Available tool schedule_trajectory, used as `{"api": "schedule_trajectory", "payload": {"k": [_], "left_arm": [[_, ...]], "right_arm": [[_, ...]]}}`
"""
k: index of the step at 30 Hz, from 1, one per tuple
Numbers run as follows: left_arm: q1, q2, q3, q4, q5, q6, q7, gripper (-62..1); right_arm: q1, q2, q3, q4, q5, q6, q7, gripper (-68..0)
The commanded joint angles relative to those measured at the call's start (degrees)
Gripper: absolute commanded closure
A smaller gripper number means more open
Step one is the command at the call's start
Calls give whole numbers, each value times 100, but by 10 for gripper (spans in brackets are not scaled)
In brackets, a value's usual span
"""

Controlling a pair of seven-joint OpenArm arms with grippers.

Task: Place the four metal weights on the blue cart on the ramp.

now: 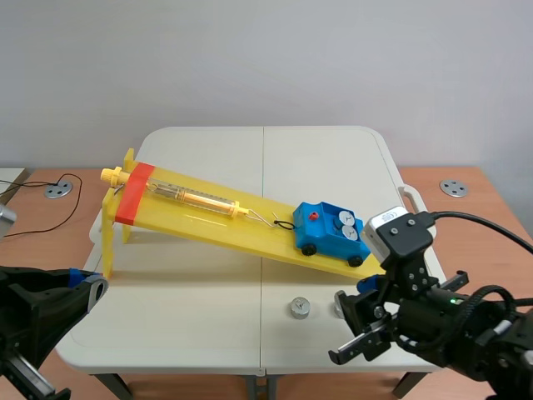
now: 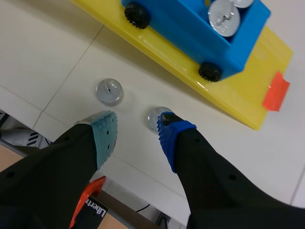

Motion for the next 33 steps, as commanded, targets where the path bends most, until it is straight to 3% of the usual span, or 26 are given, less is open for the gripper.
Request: {"api": "schedule_trajectory", "payload": {"k": [1, 10, 17, 33], "left_arm": [[-177, 15, -57, 369, -426, -144, -553, -27], [-192, 15, -57, 369, -426, -144, -551, -27], [-192, 15, -57, 369, -426, -144, -551, -27], [-190, 15, -57, 369, -426, -144, -551, -27]], "right_arm": [[479, -31, -66, 234, 85, -258, 896, -220], [922, -280, -590, -448, -455, -732, 1211, -218], [1235, -424, -890, -901, -588, -977, 1327, -218], [1665, -632, -1150, -1705, -721, -1132, 1530, -217]]}}
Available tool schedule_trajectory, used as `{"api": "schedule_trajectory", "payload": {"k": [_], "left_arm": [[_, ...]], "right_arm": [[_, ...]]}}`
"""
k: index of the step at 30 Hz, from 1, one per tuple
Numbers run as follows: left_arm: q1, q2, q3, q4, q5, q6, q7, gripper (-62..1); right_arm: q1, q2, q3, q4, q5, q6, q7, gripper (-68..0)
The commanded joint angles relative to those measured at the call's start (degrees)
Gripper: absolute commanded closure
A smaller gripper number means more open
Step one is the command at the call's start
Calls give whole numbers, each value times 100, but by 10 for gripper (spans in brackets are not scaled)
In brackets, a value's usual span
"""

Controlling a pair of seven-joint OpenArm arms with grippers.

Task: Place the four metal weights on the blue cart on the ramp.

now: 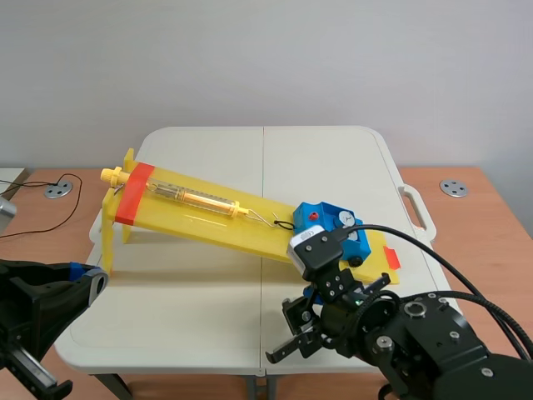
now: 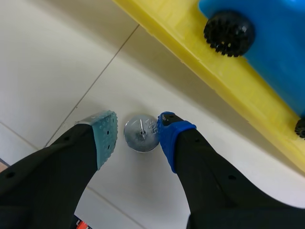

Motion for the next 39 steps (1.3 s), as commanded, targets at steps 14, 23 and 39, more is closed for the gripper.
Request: {"api": "schedule_trajectory", "payload": {"k": [14, 23, 39], "left_arm": [[-114, 15, -57, 369, -426, -144, -549, -27], [-114, 15, -57, 369, -426, -144, -549, -27], [-114, 15, -57, 369, -426, -144, -551, -27]], "right_arm": [[452, -168, -35, 186, 76, -326, 765, -135], [455, -166, -35, 4, -76, -435, 662, -50], [-197, 487, 26, 1515, 273, -428, 170, -6]]}}
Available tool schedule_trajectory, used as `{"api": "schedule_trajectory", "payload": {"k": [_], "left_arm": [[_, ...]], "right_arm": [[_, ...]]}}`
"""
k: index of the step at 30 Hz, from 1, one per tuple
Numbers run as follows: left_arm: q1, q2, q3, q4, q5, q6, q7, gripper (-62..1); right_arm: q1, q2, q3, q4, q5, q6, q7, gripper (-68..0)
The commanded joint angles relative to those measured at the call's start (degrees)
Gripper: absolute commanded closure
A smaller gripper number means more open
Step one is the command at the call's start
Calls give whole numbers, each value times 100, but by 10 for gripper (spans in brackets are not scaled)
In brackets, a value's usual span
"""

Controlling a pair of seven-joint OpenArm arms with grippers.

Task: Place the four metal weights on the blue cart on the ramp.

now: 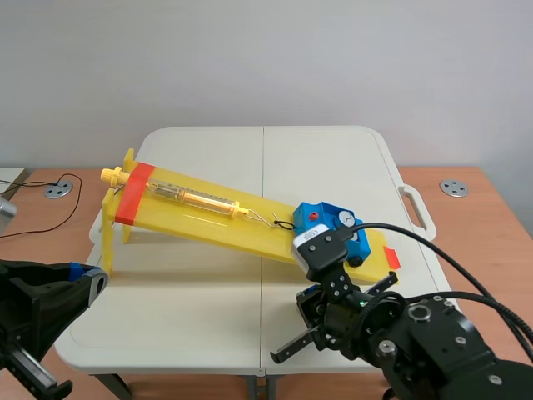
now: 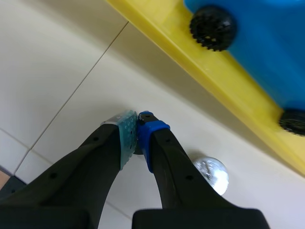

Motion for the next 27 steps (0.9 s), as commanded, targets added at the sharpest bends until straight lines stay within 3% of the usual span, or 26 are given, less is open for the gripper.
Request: {"api": "schedule_trajectory", "payload": {"k": [1, 8, 15, 20, 27], "left_arm": [[-114, 15, -57, 369, -426, -144, -551, -27], [-114, 15, -57, 369, -426, -144, -549, -27], [-114, 13, -57, 369, -426, -144, -551, -27], [-114, 13, -57, 369, -426, -144, -549, -27], [-114, 13, -57, 369, -426, -146, -549, -27]], "right_arm": [[-48, 398, 68, 1185, 415, -214, 240, -6], [-951, 828, 570, 2800, 1222, -212, -219, -6], [-1403, 852, 1263, 4074, 1587, -210, -555, -6], [-1193, 835, 1552, 4192, 1558, -258, -535, -6], [-452, 546, 1569, 3694, 1545, -299, -680, -7]]}}
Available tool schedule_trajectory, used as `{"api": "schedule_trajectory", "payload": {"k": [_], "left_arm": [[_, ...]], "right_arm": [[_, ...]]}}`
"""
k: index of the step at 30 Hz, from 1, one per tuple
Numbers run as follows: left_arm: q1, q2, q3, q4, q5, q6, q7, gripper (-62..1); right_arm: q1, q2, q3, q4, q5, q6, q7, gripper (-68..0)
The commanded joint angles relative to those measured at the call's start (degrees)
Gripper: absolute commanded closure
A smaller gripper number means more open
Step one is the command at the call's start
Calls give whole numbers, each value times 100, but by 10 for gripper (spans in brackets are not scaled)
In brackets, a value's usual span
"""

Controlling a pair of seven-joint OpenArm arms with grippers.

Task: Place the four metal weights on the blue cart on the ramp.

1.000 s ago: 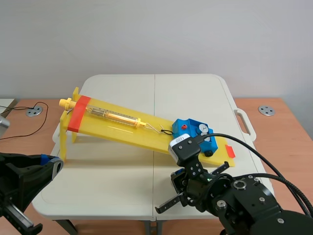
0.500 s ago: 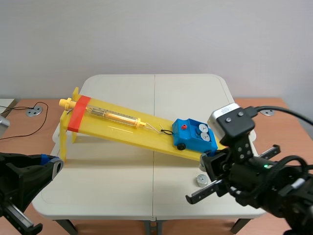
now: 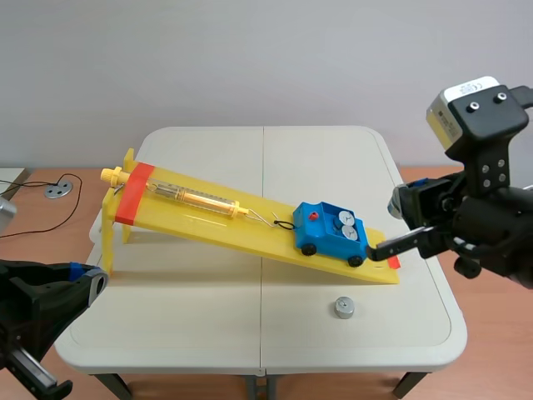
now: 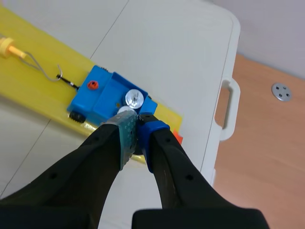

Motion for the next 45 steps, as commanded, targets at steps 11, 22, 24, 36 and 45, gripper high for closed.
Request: {"api": "schedule_trajectory", "payload": {"k": [11, 22, 24, 36, 45], "left_arm": [[-114, 13, -57, 369, -426, -146, -551, -27], [-114, 15, -57, 369, -426, -146, -551, -27], [-114, 15, -57, 369, -426, -146, -551, -27], [-114, 15, -57, 369, -426, -146, -551, -27], [-114, 15, -57, 369, -426, -146, -551, -27]], "right_arm": [[1655, -380, -79, -988, -63, -404, 621, -7], [2422, -590, -448, -1825, -313, -448, 658, -7], [2507, -649, -535, -1893, -400, -494, 664, -7], [2728, -855, -721, -2251, -702, -857, 682, -8], [2811, -855, -909, -2461, -737, -957, 793, -8]]}}
